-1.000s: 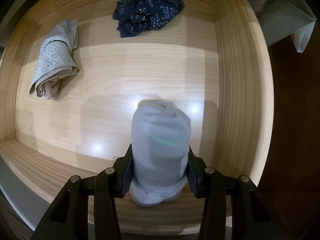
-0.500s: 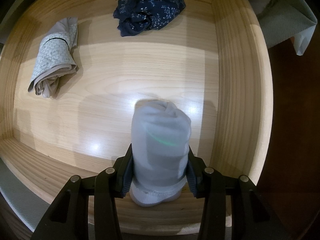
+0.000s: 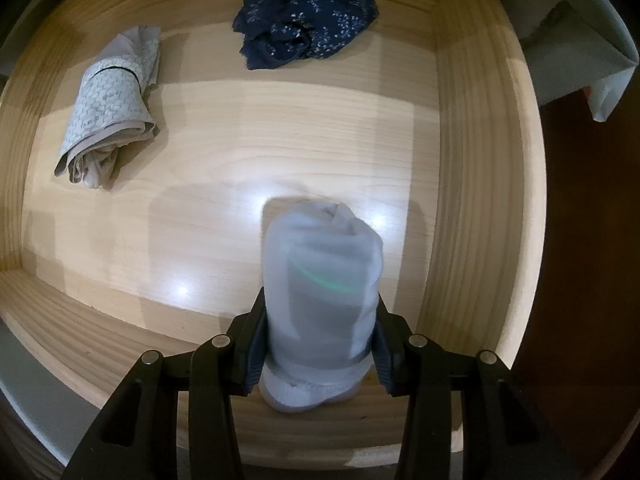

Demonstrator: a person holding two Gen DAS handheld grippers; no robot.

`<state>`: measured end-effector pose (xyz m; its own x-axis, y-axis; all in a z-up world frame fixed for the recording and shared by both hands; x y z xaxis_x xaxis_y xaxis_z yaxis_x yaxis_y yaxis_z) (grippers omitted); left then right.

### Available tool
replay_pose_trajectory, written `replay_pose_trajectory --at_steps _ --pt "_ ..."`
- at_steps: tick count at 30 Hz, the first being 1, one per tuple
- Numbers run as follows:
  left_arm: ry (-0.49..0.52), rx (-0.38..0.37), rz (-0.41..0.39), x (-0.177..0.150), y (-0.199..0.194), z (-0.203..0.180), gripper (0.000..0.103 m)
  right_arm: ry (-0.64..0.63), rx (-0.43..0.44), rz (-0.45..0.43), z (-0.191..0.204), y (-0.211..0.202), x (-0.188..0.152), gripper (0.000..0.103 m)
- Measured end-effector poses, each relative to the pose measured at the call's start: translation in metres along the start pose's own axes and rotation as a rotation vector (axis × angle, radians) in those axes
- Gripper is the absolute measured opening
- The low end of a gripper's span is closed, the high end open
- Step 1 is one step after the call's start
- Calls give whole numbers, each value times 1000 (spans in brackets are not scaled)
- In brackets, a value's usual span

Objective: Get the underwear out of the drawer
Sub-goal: 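Move the open left tool back down over the open drawer, then carry the white rolled garment into the white box and open the right tool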

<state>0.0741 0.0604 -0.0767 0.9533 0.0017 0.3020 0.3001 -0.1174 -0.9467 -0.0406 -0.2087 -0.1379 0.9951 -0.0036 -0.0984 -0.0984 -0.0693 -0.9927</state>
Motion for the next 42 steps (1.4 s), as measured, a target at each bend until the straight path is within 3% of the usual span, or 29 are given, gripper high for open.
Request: replay_pose_trajectory --at_steps 22,34,42 --pt "-6 9 -16 -1 -2 3 39 3 17 -88 -12 -50 -7 39" --pt "-14 9 -17 -2 -4 7 39 -29 19 -199 -18 -129 -19 39" --pt "-22 7 -22 -2 -5 9 39 -47 10 -309 -18 -198 -8 39"
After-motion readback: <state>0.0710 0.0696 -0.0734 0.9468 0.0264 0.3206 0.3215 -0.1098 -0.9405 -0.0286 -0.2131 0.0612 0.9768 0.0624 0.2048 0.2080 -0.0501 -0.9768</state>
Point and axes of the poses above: each gripper's, at about its wrist camera, not at the fingertips, and y roughly the way its jaws point, z to its left, x to its top, the point moved 6 cm from there along y, roughly the way its jaws point, and after that the axes turned 8 degrees about -y, right-handed, at the moved point
